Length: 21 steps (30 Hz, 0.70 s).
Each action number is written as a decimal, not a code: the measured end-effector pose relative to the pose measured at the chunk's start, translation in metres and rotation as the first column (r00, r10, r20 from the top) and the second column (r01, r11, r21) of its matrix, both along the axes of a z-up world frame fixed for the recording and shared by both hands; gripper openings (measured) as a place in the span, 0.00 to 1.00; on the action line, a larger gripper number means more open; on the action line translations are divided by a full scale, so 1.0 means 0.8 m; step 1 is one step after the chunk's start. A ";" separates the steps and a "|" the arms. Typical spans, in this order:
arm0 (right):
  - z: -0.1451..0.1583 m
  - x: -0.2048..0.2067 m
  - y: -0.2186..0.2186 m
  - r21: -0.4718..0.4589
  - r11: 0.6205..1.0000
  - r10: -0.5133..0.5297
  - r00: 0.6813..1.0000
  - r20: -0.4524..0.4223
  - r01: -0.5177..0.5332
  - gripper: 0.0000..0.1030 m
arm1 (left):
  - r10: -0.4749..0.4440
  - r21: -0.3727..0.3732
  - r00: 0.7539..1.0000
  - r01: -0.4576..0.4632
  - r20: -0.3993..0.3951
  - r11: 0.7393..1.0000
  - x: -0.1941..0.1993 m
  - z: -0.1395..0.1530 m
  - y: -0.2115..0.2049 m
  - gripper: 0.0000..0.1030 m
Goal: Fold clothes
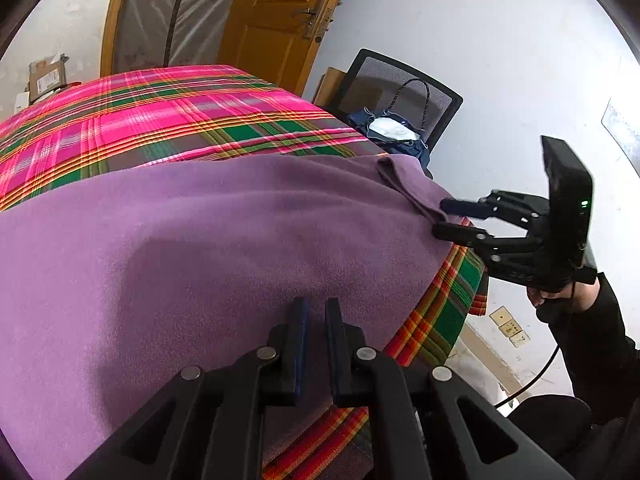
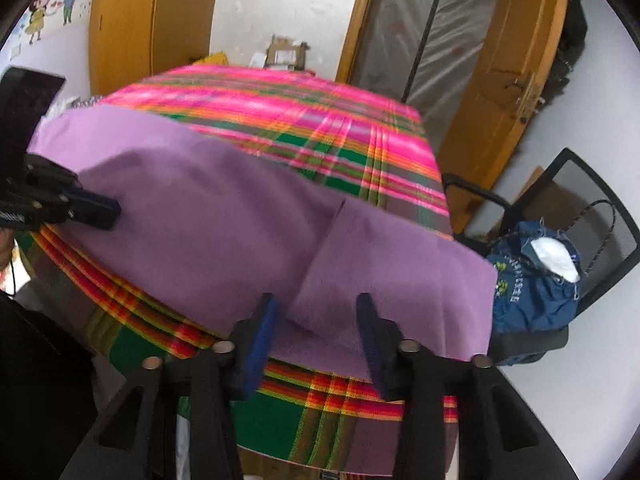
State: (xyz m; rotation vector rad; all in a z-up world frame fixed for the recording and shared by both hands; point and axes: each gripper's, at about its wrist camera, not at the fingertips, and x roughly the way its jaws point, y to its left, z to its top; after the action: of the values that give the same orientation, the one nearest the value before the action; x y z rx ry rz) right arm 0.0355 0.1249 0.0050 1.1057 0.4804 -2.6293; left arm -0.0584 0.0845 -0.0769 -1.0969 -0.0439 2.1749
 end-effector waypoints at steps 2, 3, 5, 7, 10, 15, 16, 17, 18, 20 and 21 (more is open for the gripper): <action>-0.003 0.002 0.001 -0.007 1.000 -0.001 1.000 -0.008 0.001 0.15 | 0.000 -0.001 1.000 0.000 0.000 1.000 0.000 0.000 0.000 0.08; -0.001 0.001 0.005 -0.014 1.000 -0.018 1.000 -0.021 0.017 0.13 | 0.000 -0.003 1.000 0.000 -0.001 1.000 0.000 0.000 0.001 0.08; 0.004 -0.001 0.016 -0.035 0.998 -0.057 0.997 -0.045 0.055 0.11 | 0.000 -0.002 1.000 0.000 -0.002 1.000 -0.001 0.000 0.001 0.08; 0.011 -0.005 0.031 -0.069 0.992 -0.106 0.992 -0.071 0.101 0.11 | 0.000 -0.001 1.000 0.000 -0.002 1.000 -0.001 0.000 0.001 0.08; 0.023 -0.014 0.067 -0.144 0.968 -0.220 0.970 -0.105 0.204 0.11 | 0.002 0.002 1.000 -0.002 -0.001 1.000 -0.001 0.000 0.001 0.08; 0.027 -0.027 0.168 -0.373 0.819 -0.489 0.871 -0.055 0.436 0.11 | 0.005 0.006 1.000 -0.005 -0.001 1.000 -0.003 0.000 0.002 0.08; 0.021 -0.028 0.188 -0.408 0.782 -0.526 0.850 -0.027 0.471 0.11 | 0.006 0.007 1.000 -0.006 -0.001 1.000 -0.004 -0.001 0.002 0.08; 0.014 -0.028 0.207 -0.440 0.742 -0.562 0.827 0.002 0.505 0.11 | 0.006 0.007 1.000 -0.006 -0.002 1.000 -0.005 -0.001 0.003 0.08; 0.008 -0.029 0.227 -0.470 0.700 -0.595 0.803 0.033 0.538 0.11 | 0.007 0.006 1.000 -0.007 -0.002 1.000 -0.005 -0.001 0.003 0.08; -0.007 -0.029 0.245 -0.487 0.653 -0.623 0.777 0.089 0.579 0.11 | 0.008 0.005 1.000 -0.008 -0.002 1.000 -0.006 -0.001 0.004 0.08; -0.014 -0.029 0.252 -0.491 0.633 -0.633 0.766 0.116 0.598 0.11 | 0.008 0.005 1.000 -0.008 -0.003 1.000 -0.006 -0.001 0.004 0.08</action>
State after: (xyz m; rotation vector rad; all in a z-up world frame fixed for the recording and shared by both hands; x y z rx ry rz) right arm 0.0125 0.3268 -0.0066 1.1307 -0.7072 -3.0692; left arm -0.0630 0.0876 -0.0773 -1.0929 -0.0526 2.1822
